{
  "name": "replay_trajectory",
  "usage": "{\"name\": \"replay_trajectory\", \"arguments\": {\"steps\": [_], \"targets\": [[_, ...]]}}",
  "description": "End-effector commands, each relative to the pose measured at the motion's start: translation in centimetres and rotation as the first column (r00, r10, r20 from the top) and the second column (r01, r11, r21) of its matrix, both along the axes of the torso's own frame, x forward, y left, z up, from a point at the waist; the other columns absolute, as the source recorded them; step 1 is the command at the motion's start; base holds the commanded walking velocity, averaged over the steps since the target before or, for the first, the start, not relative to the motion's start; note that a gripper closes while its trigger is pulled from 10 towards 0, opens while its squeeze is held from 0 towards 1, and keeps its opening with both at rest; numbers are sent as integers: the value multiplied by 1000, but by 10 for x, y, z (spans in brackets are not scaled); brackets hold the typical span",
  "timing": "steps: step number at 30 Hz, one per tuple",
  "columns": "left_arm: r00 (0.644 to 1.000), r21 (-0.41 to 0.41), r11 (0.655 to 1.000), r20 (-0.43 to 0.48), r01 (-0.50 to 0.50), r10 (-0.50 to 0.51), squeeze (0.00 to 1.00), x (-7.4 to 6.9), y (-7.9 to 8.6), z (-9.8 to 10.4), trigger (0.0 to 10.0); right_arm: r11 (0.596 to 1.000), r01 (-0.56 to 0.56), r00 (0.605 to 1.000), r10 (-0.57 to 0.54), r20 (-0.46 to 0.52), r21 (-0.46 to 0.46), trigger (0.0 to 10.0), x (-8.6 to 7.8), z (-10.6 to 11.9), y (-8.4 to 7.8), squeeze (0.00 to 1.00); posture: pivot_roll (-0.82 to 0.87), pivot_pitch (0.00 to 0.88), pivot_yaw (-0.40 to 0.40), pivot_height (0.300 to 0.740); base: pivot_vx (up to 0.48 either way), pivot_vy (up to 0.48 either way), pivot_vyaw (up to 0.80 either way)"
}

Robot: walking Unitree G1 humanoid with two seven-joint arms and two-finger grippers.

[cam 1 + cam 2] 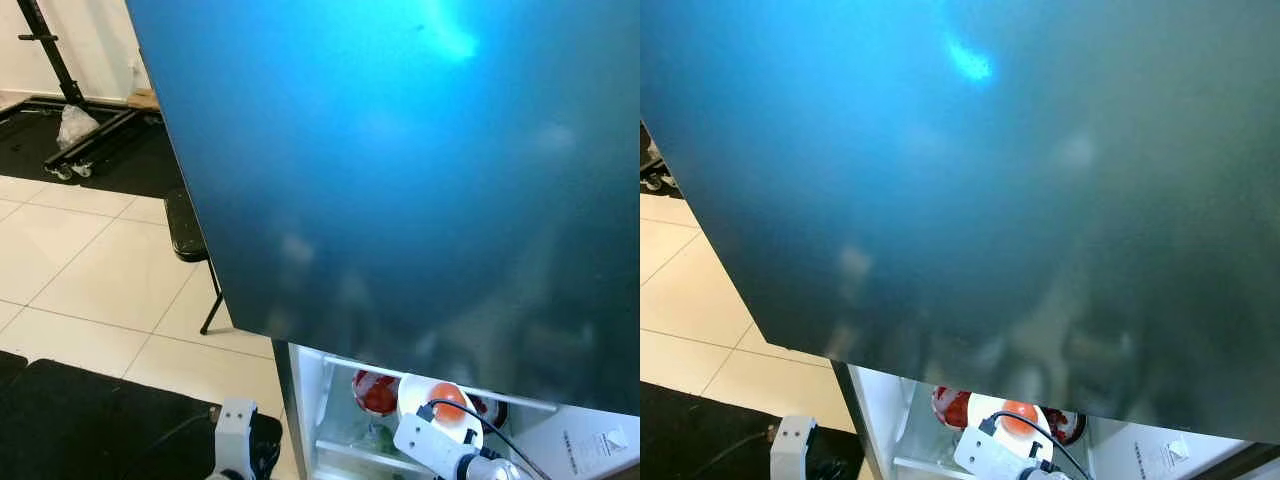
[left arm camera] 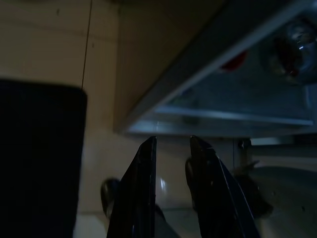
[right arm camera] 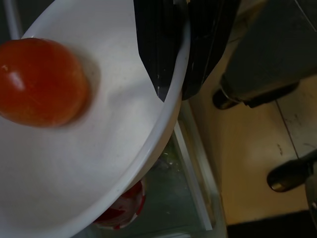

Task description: Restocking fridge

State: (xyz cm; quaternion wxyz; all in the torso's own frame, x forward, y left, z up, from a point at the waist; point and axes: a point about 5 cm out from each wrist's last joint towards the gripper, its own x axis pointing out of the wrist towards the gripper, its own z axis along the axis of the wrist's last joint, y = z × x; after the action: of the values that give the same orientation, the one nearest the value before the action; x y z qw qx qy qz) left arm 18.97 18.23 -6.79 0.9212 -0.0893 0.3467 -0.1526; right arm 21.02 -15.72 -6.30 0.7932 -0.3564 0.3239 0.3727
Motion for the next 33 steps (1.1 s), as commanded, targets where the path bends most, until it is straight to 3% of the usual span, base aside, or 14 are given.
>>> {"name": "replay_trajectory", "arguments": {"steps": [1,6,12,19,23,33], "targets": [[999,24,999,19,31,-32,0,3,4,3,10000,999,-37,999,37,34,-1,10000,7,6,1,0,-6,0,-23,740,0,0,0],[998,11,999,36,48,-48,0,6,0,5,10000,998,-45,997,47,56,-40,10000,15,11,-6,0,-15,0,-17,730,0,0,0],[980,6,982,71,188,-188,0,3,-13,6,10000,987,-121,985,132,113,-101,10000,32,24,-13,0,-17,0,-18,700,0,0,0],[951,33,955,87,295,-296,0,-1,-14,7,10000,979,-171,974,185,132,-115,10000,41,33,-15,0,-17,0,-9,695,0,0,0],[906,62,915,127,399,-404,0,-3,-16,10,10000,960,-247,958,263,115,-136,10000,44,40,-20,0,-20,0,-3,695,0,0,0],[852,69,876,204,478,-482,0,-4,-26,16,10000,898,-409,910,415,0,-164,10000,37,46,-29,0,-22,0,1,676,0,0,0]]}}
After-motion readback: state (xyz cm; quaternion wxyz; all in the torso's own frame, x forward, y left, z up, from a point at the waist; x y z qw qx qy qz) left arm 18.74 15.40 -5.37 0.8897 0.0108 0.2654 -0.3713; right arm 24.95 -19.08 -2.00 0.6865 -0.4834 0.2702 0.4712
